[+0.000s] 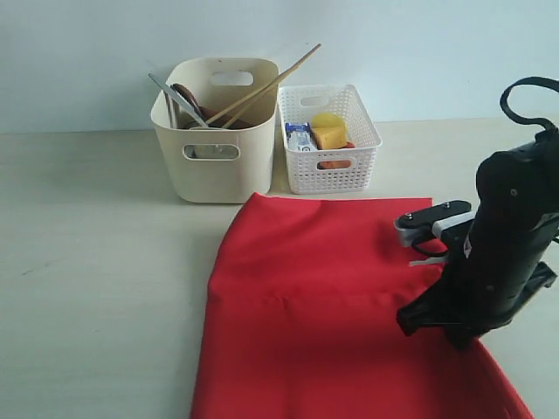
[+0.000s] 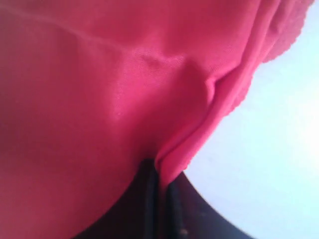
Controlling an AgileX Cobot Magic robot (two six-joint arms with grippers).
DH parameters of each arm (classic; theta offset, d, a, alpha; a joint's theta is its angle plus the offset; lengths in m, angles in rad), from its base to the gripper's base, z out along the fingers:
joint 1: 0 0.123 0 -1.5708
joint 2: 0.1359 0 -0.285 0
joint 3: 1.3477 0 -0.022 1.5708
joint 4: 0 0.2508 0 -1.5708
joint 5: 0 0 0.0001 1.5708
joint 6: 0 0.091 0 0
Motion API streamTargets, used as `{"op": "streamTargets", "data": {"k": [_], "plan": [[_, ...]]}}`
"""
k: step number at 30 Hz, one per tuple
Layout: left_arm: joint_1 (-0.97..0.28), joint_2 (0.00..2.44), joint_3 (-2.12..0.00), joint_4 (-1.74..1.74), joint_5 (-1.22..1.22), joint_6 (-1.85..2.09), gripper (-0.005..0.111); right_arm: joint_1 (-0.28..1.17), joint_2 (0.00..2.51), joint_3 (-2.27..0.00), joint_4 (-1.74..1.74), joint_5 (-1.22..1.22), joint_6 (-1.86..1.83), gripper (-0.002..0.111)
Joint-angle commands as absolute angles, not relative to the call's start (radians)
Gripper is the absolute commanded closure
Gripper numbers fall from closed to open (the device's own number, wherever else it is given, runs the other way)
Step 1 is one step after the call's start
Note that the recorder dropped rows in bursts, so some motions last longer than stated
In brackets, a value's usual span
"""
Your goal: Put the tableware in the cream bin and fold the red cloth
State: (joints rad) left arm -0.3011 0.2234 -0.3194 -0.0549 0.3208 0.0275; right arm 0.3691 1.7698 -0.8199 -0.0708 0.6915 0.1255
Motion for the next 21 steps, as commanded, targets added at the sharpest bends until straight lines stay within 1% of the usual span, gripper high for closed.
{"op": "streamTargets", "data": {"k": [1, 4, 11, 21], "plan": [[-0.299, 0.128, -0.252, -0.053, 0.311, 0.023, 0.107, 0.339, 1.770, -0.833, -0.214, 0.805, 0.207, 0.108], [-0.299, 0.083, -0.207, -0.053, 0.311, 0.023, 0.107, 0.288, 1.770, -0.833, -0.222, 0.844, 0.212, 0.108], [-0.289, 0.000, -0.099, -0.053, 0.313, 0.023, 0.107, 0.162, 1.770, -0.833, -0.222, 0.848, 0.212, 0.108], [-0.144, 0.000, -0.005, -0.053, 0.338, 0.023, 0.107, 0.002, 1.770, -0.872, -0.271, 0.882, 0.212, 0.108]]}}
